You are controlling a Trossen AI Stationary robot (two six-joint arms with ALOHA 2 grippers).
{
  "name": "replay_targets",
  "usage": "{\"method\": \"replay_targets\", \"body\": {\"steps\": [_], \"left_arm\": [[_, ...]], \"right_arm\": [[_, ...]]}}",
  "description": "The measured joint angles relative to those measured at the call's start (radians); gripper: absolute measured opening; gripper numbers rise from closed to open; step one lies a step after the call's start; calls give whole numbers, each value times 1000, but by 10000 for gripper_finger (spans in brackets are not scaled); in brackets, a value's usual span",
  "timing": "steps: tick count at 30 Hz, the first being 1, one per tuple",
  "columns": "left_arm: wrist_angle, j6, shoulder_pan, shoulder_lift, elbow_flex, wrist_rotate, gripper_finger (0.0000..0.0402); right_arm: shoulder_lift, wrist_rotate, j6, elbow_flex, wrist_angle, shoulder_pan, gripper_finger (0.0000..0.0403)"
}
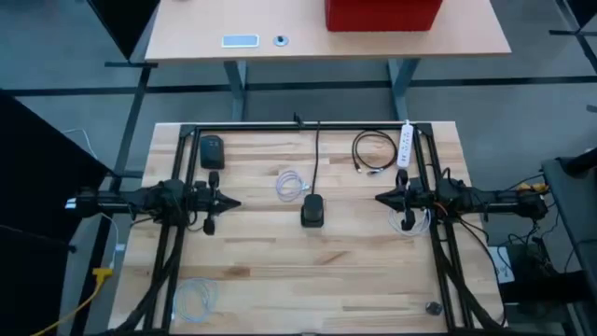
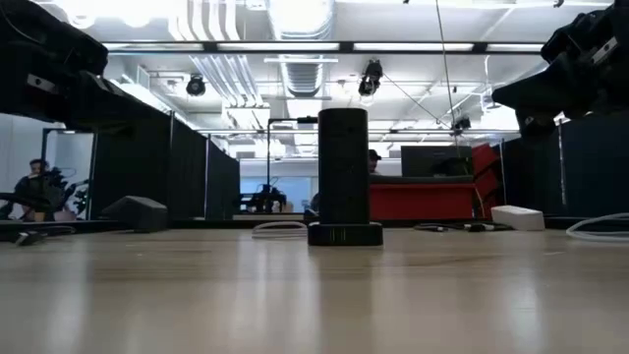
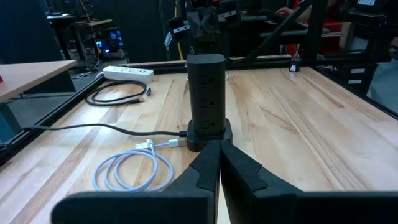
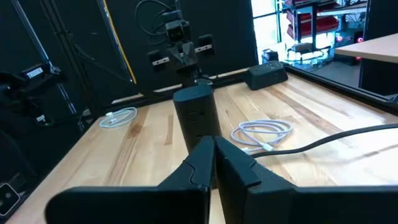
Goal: Insert USB
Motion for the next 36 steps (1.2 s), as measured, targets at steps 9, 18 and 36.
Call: {"method": "replay_targets", "body": {"steps": [9,18,36], "left_arm": [[0,0,0,0,0,0,0],[0,0,0,0,0,0,0],[0,0,0,0,0,0,0]], "right_arm": [[0,0,0,0,0,0,0],[0,0,1,0,2,0,0],[0,1,0,0,13,0,0]]}}
